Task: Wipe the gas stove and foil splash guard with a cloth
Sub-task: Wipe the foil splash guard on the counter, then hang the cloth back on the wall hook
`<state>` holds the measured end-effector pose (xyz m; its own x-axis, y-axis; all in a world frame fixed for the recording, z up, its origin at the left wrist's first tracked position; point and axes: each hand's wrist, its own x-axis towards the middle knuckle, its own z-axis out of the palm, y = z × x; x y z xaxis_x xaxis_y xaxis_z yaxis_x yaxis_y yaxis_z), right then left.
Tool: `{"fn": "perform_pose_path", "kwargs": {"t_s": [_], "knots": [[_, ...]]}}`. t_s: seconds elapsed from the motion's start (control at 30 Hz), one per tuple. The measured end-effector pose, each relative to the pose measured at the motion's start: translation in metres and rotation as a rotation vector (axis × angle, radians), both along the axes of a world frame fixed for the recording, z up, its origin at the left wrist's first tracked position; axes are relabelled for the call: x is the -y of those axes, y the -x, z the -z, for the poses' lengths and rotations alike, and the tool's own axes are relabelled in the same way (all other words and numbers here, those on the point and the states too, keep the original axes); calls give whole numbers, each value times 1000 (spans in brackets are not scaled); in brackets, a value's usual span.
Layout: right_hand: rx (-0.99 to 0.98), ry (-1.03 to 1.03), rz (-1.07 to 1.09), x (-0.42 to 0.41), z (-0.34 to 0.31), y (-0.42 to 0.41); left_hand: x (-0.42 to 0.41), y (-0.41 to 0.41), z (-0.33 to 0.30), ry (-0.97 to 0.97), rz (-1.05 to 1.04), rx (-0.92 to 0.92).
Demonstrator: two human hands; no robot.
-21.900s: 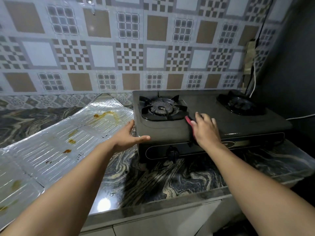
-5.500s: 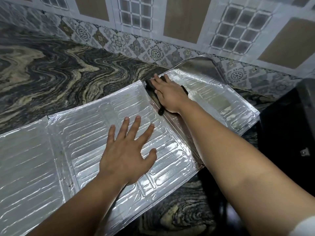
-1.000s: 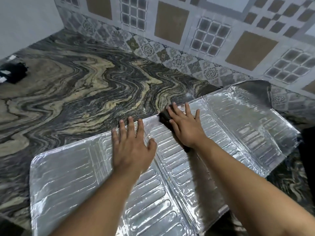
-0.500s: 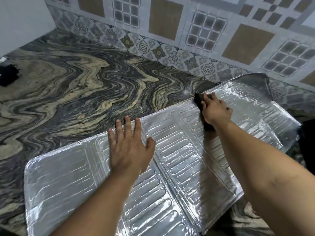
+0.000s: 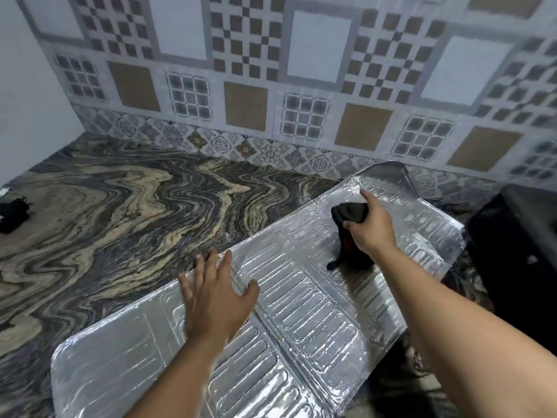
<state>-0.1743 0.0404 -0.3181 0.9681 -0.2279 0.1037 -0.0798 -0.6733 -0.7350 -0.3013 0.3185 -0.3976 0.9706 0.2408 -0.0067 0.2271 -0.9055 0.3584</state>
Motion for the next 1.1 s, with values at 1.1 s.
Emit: {"fn": "perform_pose_path", "kwargs": {"t_s": [1.1], "knots": [[350,-14,-340,176,-165,213,279,55,-235,873,447,435]]}}
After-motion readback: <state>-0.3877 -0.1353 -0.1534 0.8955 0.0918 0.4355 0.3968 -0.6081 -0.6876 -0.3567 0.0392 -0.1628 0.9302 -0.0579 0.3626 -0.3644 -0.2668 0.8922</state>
